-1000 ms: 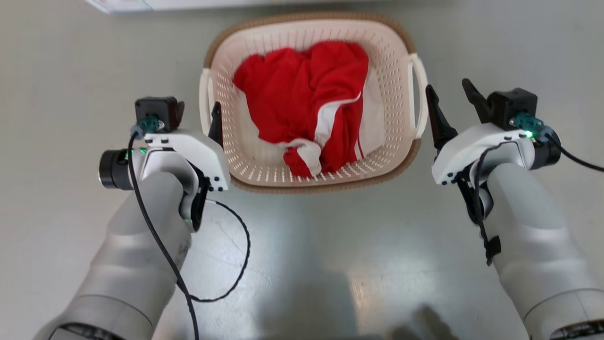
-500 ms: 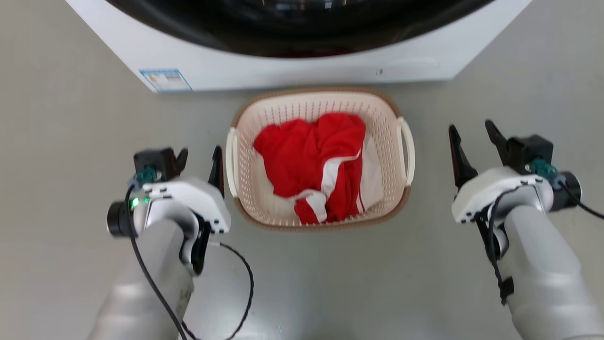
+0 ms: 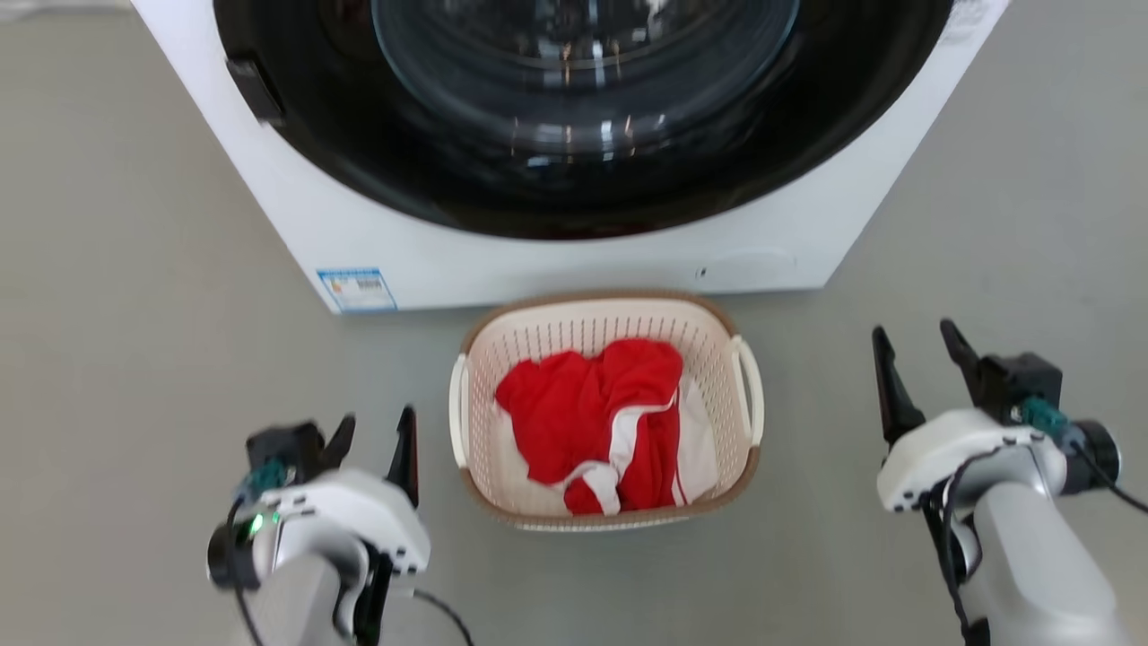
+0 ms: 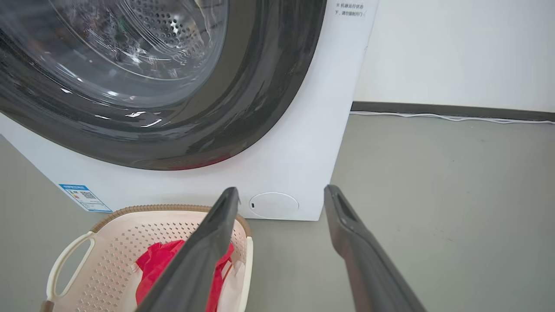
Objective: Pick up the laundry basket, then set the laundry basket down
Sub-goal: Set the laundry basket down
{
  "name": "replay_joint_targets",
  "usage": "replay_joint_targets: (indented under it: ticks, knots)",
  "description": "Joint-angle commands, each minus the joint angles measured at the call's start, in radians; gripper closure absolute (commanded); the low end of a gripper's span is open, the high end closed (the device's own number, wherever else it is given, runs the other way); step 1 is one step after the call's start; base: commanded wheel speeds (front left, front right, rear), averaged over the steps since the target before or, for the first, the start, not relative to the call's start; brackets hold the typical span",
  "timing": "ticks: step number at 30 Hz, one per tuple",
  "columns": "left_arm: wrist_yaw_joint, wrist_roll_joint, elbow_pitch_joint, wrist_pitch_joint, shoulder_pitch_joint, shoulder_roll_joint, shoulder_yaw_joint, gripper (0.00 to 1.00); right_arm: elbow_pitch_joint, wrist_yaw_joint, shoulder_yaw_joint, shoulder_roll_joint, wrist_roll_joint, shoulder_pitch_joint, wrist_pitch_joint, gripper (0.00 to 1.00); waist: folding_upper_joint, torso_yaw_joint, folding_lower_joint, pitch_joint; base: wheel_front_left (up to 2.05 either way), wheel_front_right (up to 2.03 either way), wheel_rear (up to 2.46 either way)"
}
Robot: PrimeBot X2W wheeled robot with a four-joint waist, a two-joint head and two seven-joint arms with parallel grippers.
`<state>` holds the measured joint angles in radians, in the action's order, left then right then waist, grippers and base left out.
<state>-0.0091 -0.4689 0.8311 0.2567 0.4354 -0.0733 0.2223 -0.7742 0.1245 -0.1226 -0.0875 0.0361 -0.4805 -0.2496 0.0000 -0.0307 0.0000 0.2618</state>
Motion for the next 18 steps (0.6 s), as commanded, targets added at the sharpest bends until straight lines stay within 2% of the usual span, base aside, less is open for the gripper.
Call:
replay_joint_targets:
  ticks: [1,18]
  knots:
    - [-0.007,0.014,-0.027,0.005,-0.016,-0.021,-0.037,0.00,0.030,0.006,0.021,0.001,0.004,0.022,-0.012,0.00,0.0000,-0.008,0.0000,-0.038,0.00,0.00,0.00]
    - [-0.046,0.090,-0.205,0.005,-0.249,0.001,-0.196,0.00,0.165,0.006,0.030,0.005,-0.019,0.241,-0.012,0.00,0.0000,-0.029,0.0000,-0.186,0.00,0.00,0.00]
